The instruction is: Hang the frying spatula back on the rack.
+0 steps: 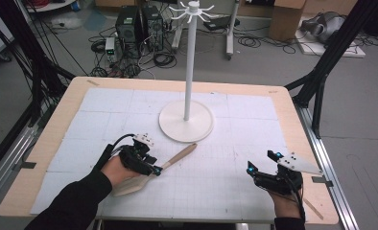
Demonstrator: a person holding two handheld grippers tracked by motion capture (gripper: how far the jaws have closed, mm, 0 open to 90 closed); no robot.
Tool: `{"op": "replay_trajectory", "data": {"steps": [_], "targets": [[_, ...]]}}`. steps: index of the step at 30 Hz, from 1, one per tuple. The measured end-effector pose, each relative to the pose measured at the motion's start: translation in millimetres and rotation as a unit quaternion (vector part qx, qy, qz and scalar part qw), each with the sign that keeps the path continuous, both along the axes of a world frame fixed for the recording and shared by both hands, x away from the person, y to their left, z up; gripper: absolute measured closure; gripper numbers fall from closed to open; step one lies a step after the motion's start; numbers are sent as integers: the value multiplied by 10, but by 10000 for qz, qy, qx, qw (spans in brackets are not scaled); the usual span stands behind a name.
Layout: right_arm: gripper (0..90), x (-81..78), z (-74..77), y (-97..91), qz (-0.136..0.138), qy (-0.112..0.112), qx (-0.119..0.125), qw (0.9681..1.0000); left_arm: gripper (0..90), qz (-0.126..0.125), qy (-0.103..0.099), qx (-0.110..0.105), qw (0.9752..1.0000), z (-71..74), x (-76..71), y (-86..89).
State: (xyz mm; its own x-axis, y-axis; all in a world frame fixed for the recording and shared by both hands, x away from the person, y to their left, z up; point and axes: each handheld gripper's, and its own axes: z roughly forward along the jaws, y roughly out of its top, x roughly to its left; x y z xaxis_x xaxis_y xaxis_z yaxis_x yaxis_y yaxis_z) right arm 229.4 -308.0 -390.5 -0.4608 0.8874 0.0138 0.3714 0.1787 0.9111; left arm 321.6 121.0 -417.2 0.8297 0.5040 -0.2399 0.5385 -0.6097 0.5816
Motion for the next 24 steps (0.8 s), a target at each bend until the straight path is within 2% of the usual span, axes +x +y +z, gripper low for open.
{"op": "replay_trajectory", "data": {"steps": [5,6,8,13,18,24], "targets": [[176,6,-4,4,-5,13,13,10000,520,-55,23,122,9999,-35,1,-51],[176,6,-3,6,-7,12,13,10000,520,-18,26,85,10000,-47,-6,-65],[176,8,-8,0,3,3,8,10000,526,-137,-1,227,9996,-57,-2,-94],[176,11,-9,1,8,13,11,10000,543,-133,-32,260,9996,-57,-7,-117],[177,13,-13,1,-15,42,32,10000,566,-250,-67,282,9993,-57,-42,-142],[177,11,-13,2,-12,42,37,10000,587,-231,-129,318,9991,-55,-63,-148]]}}
